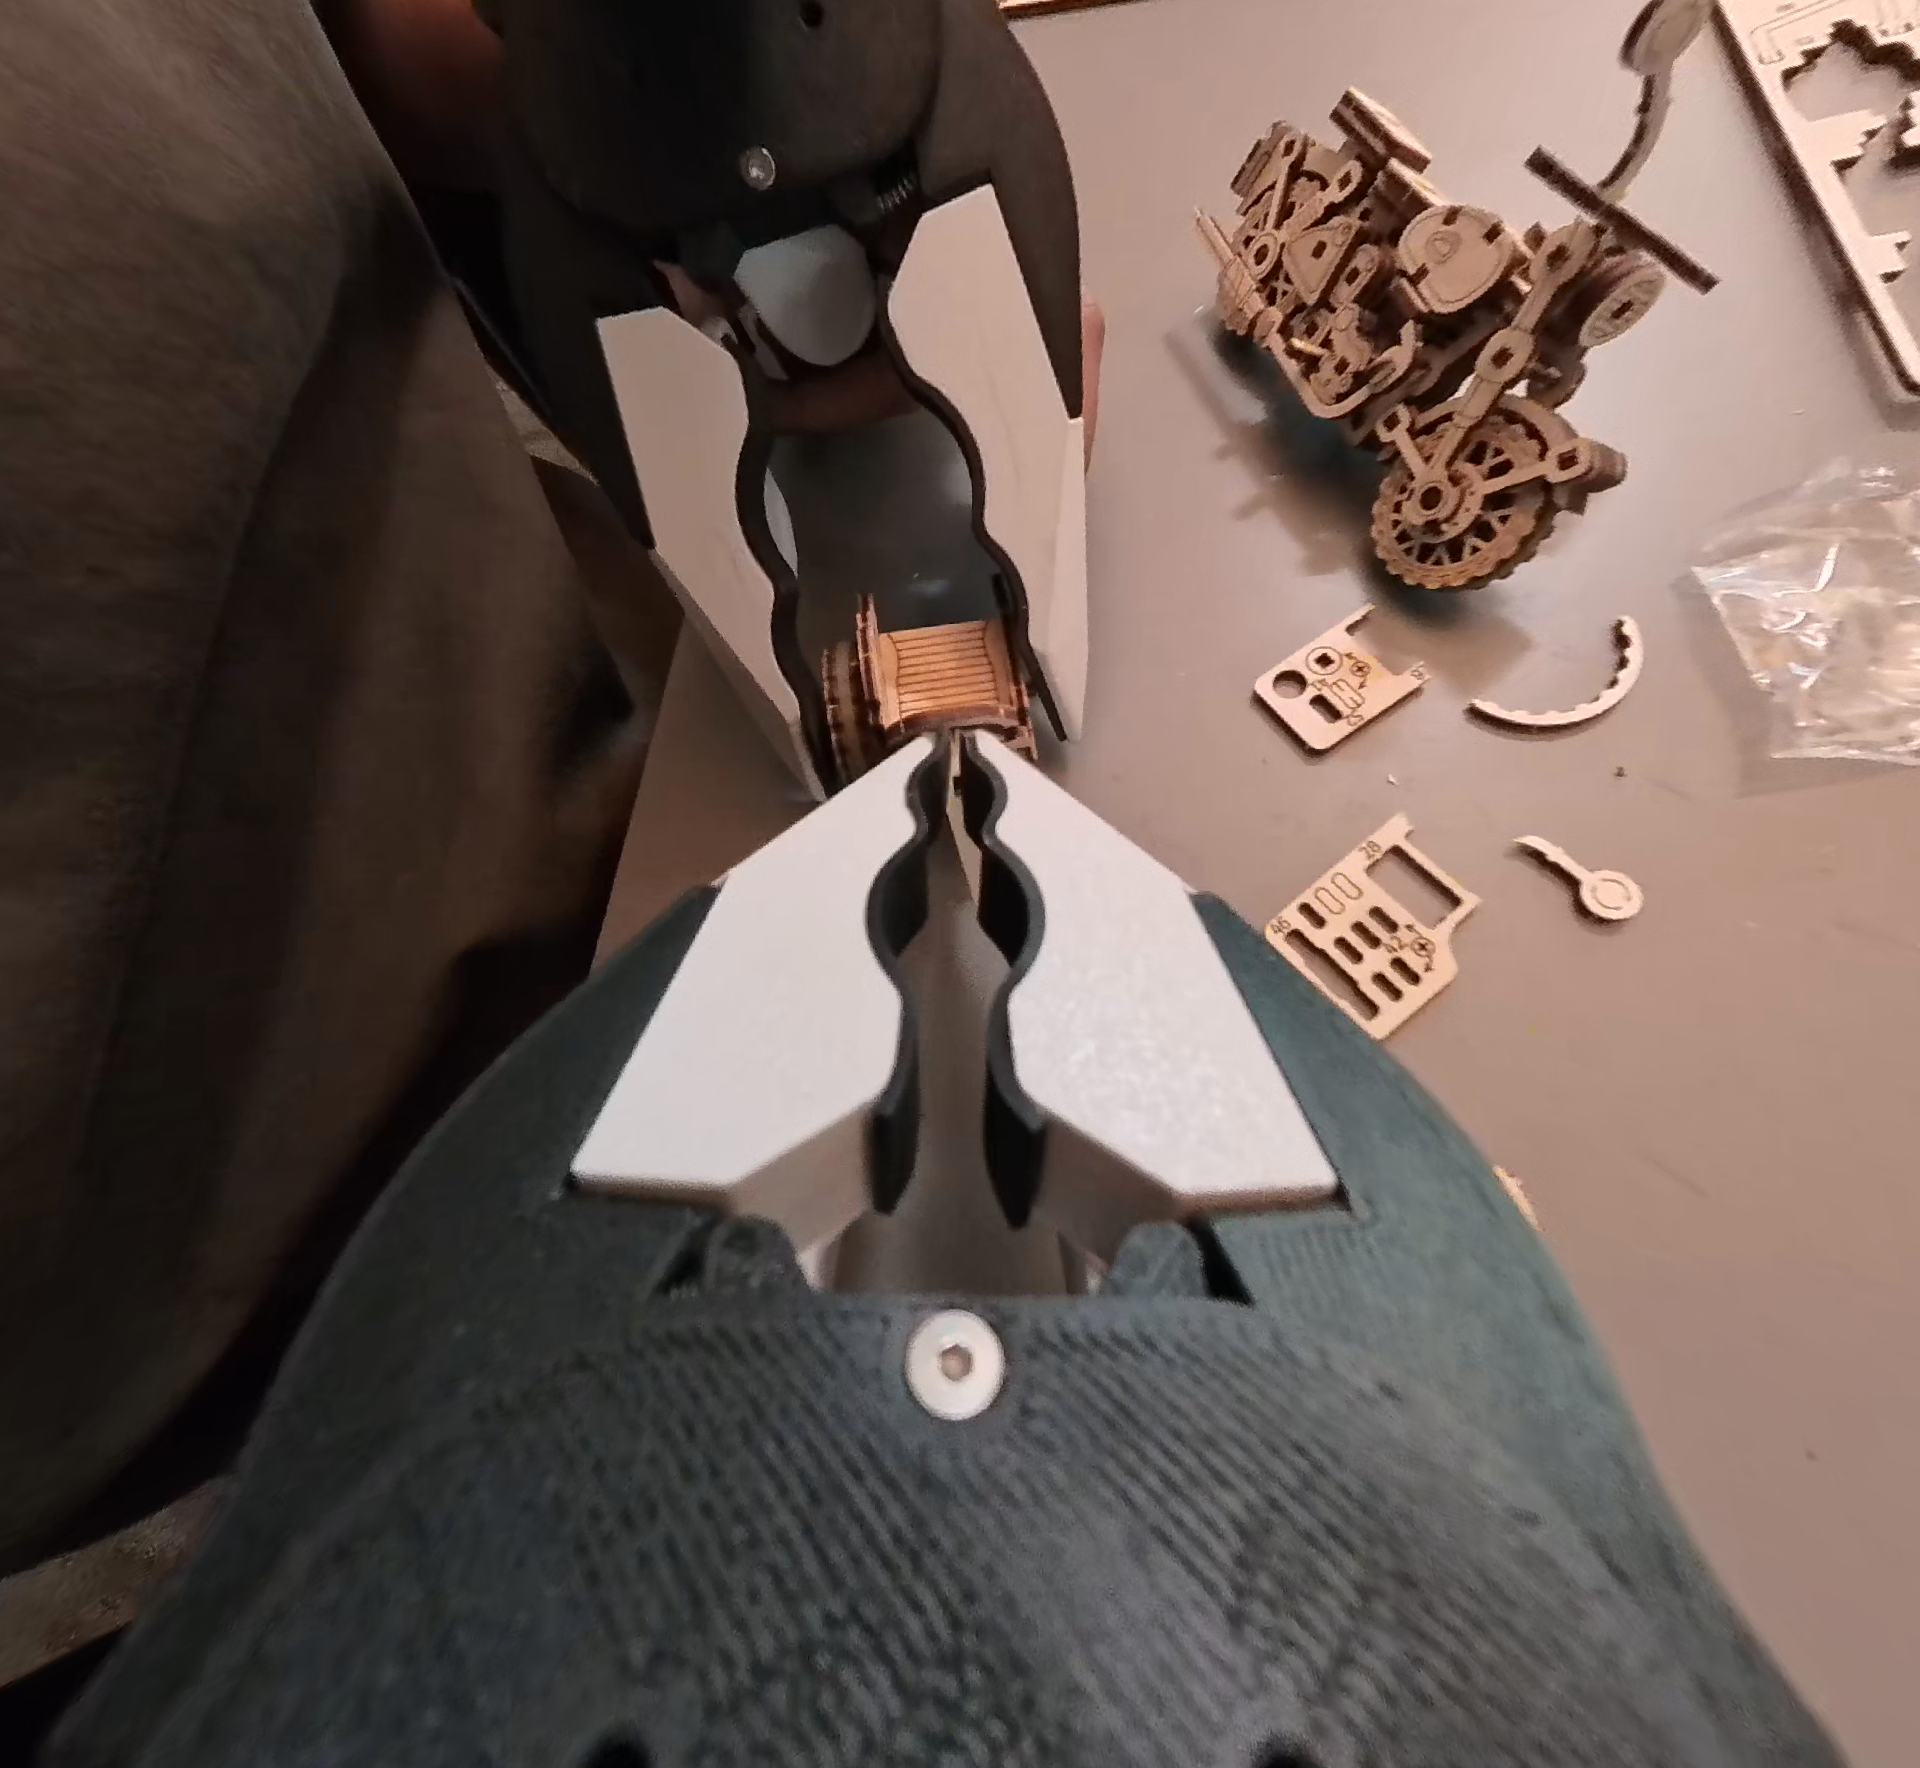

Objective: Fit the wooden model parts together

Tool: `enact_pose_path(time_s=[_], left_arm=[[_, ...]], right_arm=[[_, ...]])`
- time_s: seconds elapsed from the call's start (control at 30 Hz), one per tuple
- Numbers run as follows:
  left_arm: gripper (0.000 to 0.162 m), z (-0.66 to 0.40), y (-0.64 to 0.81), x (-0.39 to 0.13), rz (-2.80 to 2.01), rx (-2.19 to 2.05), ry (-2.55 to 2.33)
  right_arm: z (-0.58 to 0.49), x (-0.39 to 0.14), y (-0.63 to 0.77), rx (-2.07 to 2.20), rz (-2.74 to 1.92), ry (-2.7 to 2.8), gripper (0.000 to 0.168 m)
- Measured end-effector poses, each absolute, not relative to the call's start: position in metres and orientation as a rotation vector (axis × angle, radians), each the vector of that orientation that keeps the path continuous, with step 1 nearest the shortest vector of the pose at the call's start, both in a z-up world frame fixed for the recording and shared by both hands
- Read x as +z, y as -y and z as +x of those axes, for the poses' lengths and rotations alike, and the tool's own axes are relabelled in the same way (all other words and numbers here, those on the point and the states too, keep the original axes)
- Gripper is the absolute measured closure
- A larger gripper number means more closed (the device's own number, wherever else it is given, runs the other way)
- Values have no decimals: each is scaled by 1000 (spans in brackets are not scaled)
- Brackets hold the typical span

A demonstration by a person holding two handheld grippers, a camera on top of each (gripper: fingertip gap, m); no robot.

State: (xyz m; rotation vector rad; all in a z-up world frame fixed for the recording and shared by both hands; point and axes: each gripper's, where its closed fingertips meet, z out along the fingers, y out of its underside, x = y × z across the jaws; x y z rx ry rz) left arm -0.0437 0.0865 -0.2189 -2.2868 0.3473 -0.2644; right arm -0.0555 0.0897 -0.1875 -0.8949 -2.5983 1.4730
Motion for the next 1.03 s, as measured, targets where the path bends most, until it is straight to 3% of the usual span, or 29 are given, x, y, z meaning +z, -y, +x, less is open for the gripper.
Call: enact_pose_path(time_s=[0.6, 0.77, 0.83, 1.03], left_arm=[[110, -49, -88, -213, -2260, -339, -257], [111, -44, -86, -173, -2019, -895, 55], [111, -50, -85, -154, -1878, -1122, 189], [112, -54, -75, -123, -1588, -1581, 380]], right_arm=[[-69, -156, -118, 1519, -962, 2329, 164], [-57, -136, -111, 1590, -802, 2244, 150], [-43, -127, -102, 1613, -661, 2238, 133], [-44, -120, -94, 1461, -568, 2198, 118]])
